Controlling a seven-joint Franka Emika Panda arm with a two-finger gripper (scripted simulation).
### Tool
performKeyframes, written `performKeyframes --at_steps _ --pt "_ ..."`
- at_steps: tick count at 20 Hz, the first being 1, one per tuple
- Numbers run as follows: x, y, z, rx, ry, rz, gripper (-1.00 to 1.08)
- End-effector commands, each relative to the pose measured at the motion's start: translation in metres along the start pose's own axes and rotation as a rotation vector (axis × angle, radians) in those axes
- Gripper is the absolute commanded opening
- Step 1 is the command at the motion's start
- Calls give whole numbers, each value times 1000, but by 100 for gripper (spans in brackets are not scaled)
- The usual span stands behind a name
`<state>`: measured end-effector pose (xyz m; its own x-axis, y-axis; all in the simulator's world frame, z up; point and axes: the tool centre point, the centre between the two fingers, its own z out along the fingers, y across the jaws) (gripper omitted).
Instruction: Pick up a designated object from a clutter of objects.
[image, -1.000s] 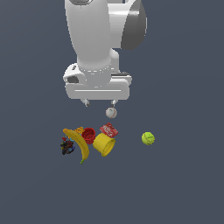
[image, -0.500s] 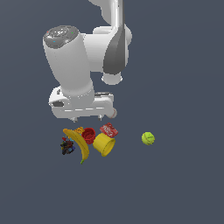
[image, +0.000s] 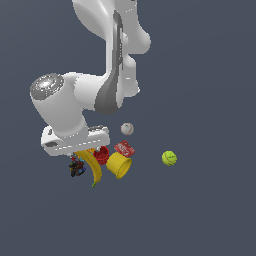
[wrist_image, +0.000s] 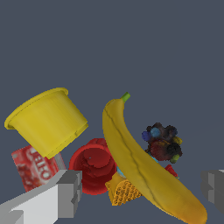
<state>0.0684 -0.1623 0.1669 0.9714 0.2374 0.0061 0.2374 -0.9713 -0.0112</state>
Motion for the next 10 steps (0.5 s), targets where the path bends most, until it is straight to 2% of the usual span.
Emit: performKeyframes --at_steps 1,10 --pt "-2 17 19 -2 -1 -37 100" --pt "-11 60 69 -8 -5 -129 100"
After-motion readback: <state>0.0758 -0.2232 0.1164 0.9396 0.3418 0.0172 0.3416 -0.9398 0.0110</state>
